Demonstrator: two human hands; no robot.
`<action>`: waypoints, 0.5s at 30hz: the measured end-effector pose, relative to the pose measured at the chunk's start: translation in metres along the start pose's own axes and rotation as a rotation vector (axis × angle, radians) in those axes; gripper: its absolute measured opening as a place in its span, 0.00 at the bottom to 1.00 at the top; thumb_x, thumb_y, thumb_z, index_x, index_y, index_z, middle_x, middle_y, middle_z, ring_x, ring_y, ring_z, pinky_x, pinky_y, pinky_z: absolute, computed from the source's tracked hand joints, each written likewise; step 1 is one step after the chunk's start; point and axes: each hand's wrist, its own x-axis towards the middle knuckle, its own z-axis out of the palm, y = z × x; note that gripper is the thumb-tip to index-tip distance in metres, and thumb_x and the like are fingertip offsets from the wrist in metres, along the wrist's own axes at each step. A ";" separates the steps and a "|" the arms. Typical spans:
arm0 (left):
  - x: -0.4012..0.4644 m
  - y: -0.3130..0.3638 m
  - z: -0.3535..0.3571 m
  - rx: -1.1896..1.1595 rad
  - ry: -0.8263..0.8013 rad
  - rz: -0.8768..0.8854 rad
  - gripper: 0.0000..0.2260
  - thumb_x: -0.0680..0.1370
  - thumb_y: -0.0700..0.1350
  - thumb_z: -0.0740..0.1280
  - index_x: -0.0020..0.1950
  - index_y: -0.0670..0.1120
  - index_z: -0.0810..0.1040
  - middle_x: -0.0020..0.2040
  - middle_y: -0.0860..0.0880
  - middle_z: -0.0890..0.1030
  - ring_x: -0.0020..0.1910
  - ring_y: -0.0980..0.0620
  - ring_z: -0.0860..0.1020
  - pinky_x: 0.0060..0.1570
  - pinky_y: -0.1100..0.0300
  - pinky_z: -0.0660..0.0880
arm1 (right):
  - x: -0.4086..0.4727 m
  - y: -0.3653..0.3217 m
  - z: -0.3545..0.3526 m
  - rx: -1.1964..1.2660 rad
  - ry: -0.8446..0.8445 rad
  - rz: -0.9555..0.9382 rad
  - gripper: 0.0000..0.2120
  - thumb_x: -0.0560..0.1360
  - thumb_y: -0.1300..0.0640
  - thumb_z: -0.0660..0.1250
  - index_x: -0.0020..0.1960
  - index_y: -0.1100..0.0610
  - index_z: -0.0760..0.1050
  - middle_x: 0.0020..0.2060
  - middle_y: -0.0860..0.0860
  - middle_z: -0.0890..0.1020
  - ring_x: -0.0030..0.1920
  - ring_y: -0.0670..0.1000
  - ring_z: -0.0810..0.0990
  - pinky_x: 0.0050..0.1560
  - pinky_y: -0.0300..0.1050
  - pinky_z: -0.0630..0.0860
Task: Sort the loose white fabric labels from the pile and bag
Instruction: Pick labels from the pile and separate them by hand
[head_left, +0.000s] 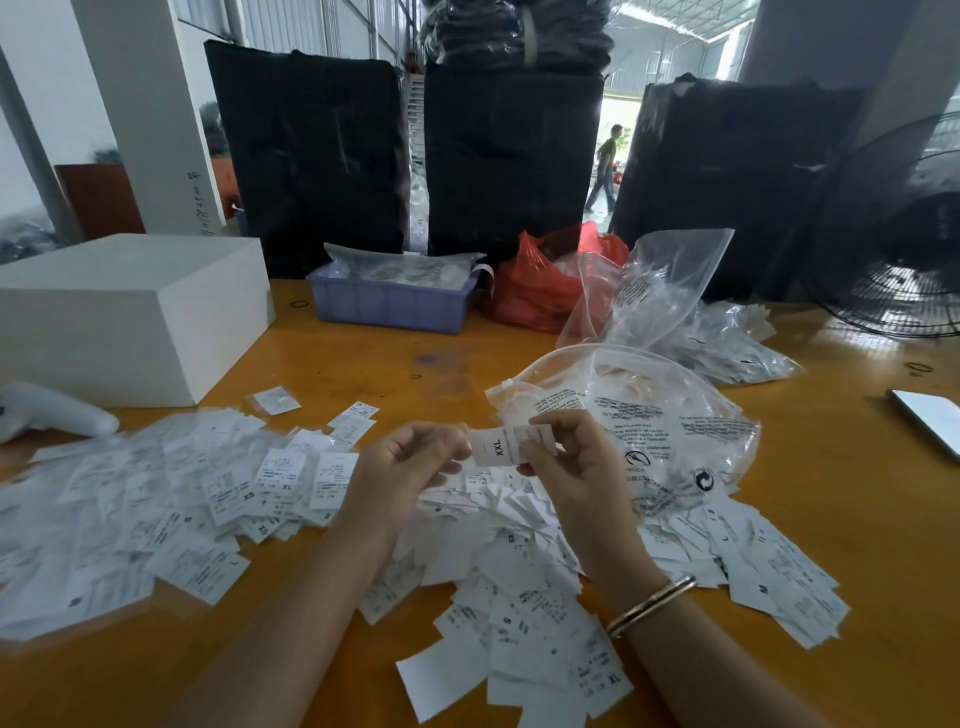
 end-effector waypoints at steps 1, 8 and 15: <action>0.000 0.000 0.000 0.003 -0.008 0.002 0.25 0.59 0.64 0.69 0.46 0.47 0.81 0.41 0.54 0.85 0.39 0.58 0.82 0.36 0.69 0.76 | 0.000 0.001 0.001 0.005 -0.014 0.016 0.11 0.74 0.67 0.67 0.47 0.50 0.74 0.40 0.46 0.83 0.40 0.49 0.83 0.41 0.46 0.81; 0.003 -0.001 0.000 -0.082 -0.010 -0.006 0.19 0.59 0.53 0.74 0.46 0.46 0.80 0.43 0.52 0.86 0.42 0.52 0.84 0.36 0.68 0.77 | 0.002 0.001 0.001 0.155 -0.005 0.082 0.12 0.74 0.68 0.66 0.51 0.52 0.75 0.39 0.49 0.83 0.39 0.50 0.83 0.40 0.39 0.79; 0.004 -0.006 0.000 -0.110 -0.019 -0.001 0.16 0.64 0.48 0.73 0.49 0.47 0.79 0.43 0.51 0.86 0.42 0.53 0.84 0.36 0.68 0.77 | 0.002 0.001 0.002 0.223 -0.020 0.135 0.14 0.74 0.68 0.66 0.53 0.52 0.73 0.41 0.48 0.84 0.41 0.49 0.84 0.40 0.39 0.79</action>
